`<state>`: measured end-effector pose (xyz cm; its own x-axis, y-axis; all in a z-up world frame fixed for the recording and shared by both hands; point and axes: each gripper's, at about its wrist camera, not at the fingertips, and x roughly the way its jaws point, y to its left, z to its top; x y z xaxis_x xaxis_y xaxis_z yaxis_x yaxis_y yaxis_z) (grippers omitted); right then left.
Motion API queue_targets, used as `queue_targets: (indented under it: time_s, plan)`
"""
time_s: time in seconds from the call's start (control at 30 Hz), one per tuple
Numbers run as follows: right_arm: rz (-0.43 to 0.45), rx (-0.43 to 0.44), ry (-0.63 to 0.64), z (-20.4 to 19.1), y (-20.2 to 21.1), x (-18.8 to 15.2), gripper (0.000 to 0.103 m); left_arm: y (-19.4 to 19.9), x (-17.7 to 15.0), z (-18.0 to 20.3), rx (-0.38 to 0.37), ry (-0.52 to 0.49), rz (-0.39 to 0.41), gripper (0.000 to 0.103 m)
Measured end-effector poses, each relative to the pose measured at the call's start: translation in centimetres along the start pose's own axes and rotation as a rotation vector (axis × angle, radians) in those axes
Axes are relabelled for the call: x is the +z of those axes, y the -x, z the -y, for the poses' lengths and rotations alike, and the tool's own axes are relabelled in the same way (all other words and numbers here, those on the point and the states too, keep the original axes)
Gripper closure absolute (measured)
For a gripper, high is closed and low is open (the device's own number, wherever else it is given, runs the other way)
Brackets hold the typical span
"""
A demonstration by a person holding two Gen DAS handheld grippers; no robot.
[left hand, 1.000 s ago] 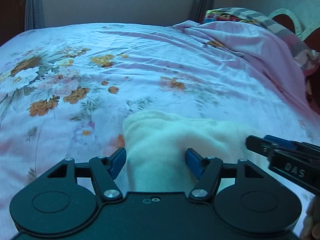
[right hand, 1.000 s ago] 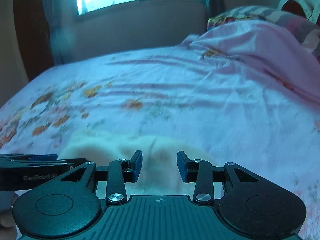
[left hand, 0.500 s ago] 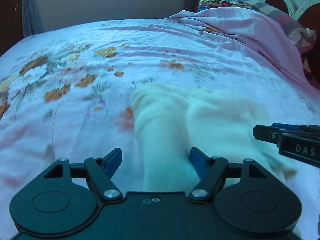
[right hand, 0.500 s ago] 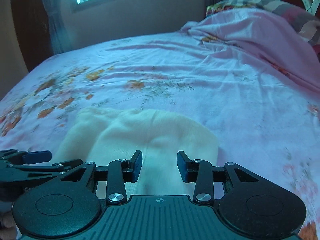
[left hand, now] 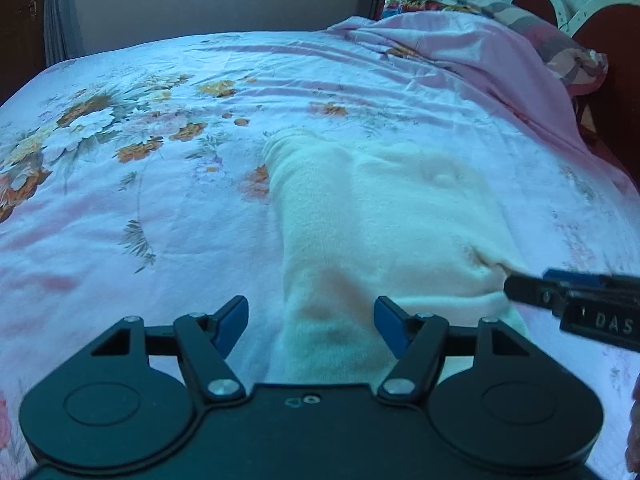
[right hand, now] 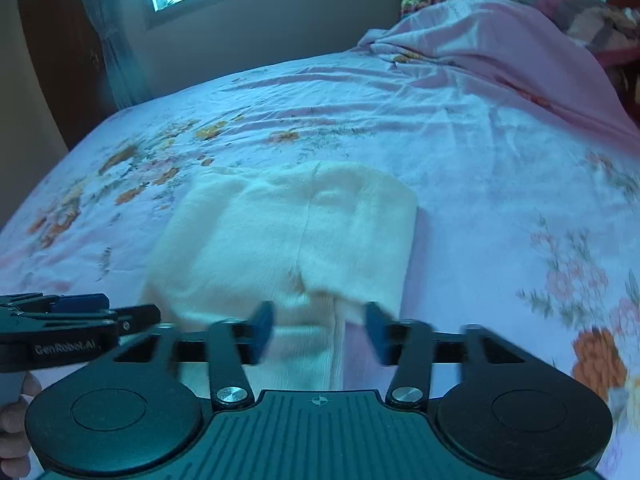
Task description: Fold small clothes
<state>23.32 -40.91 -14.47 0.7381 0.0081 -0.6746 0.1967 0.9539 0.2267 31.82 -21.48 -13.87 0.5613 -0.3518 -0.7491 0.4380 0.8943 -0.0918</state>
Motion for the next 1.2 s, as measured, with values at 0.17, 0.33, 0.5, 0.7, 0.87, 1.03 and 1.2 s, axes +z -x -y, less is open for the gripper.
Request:
queue_targets:
  time_s: [0.17,0.33,0.5,0.7,0.87,1.03,1.2]
  plan:
    - [-0.041,0.025,-0.038,0.9,0.8,-1.5,0.04,0.9,-0.9,-1.0,-0.024,0.033,-0.008,0.036]
    - [-0.103,0.135,-0.209,3.6,-0.6,-2.0,0.04,-0.4,-1.3,-2.9,-0.078,0.108,-0.038,0.036]
    - [-0.111,0.261,-0.404,6.5,-4.0,-0.6,0.04,-3.7,-0.4,-4.5,-0.209,0.2,-0.066,0.035]
    - [-0.088,0.424,-0.635,9.4,-9.4,1.2,0.04,-7.8,1.0,-4.1,-0.321,0.277,-0.092,0.051]
    - [-0.075,0.438,-0.538,7.3,-9.3,2.6,0.077,-6.3,1.3,-3.8,-0.289,0.27,-0.048,0.078]
    - [0.021,0.512,-0.41,3.2,-4.1,4.4,0.078,-0.2,2.0,-6.1,-0.293,0.26,0.062,0.081]
    - [0.045,0.577,-0.335,-1.1,-0.6,3.6,0.078,5.5,0.5,-9.0,-0.269,0.239,0.11,0.081]
